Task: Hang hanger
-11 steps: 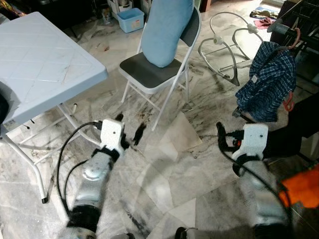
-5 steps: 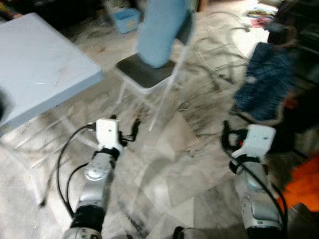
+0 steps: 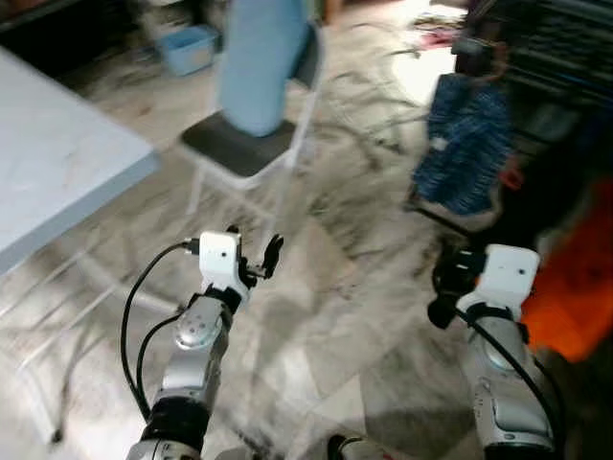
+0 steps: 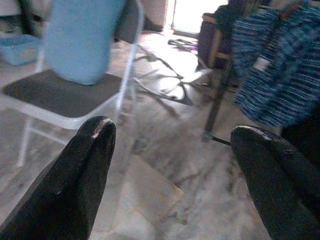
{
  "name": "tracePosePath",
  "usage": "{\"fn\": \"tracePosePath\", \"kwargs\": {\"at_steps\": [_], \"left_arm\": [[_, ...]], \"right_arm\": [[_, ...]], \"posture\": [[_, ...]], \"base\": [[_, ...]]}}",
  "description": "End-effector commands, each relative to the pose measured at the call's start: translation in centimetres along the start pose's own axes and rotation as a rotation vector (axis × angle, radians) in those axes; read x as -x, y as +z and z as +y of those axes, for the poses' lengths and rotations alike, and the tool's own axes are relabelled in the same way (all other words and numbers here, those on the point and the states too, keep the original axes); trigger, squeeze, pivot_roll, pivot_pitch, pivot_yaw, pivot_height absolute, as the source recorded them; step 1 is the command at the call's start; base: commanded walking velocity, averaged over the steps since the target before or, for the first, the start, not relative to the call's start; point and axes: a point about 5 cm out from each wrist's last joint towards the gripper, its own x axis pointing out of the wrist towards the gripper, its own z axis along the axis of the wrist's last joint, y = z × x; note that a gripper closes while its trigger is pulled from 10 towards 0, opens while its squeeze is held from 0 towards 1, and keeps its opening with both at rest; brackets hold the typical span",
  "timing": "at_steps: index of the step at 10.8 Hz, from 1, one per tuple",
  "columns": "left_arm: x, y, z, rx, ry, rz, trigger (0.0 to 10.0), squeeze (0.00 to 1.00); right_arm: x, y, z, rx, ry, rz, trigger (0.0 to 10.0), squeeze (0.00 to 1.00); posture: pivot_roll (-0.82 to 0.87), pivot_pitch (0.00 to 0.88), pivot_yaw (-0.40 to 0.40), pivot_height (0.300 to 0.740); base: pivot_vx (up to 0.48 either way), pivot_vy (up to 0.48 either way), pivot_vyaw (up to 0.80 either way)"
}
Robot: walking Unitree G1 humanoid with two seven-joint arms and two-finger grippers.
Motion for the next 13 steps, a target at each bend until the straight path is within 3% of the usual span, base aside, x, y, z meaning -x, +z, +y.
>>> {"fn": "tracePosePath", "kwargs": {"at_steps": [1, 4, 8, 11, 13], "left_arm": [[0.4, -0.6, 0.2, 0.014, 0.0, 0.026, 10.0, 0.0], [-0.4, -0.6, -0.4, 0.034, -0.072, 0.043, 10.0, 0.0], [-1.0, -0.6, -0.4, 0.038, -0.07, 0.047, 10.0, 0.0], [-1.2, -0.9, -0.6, 0.039, -0.054, 0.049, 10.0, 0.0], [-1.6, -0.1, -1.1, 0.06, -0.065, 0.0, 10.0, 0.0]], "right_arm": [[0.3, -0.1, 0.2, -0.004, -0.003, 0.009, 10.0, 0.0], [0.5, -0.2, 0.5, 0.024, -0.026, -0.001, 10.0, 0.0], [0.2, -0.2, 0.0, 0.046, -0.066, -0.011, 10.0, 0.0], [-0.3, 0.5, 1.6, 0.04, 0.008, -0.046, 10.0, 0.0], [-0.5, 1.4, 2.3, 0.075, 0.07, -0.09, 10.0, 0.0]], "posture": [[-0.15, 0.114, 0.046, 0.74], [-0.16, 0.109, 0.061, 0.74], [-0.16, 0.103, 0.062, 0.74], [-0.16, 0.131, 0.065, 0.74], [-0.17, 0.152, 0.053, 0.74]], "base": [[0.247, 0.266, -0.8], [0.264, 0.25, -0.8], [0.269, 0.0, -0.75], [0.0, 0.0, 0.0], [0.0, 0.0, 0.0]]}}
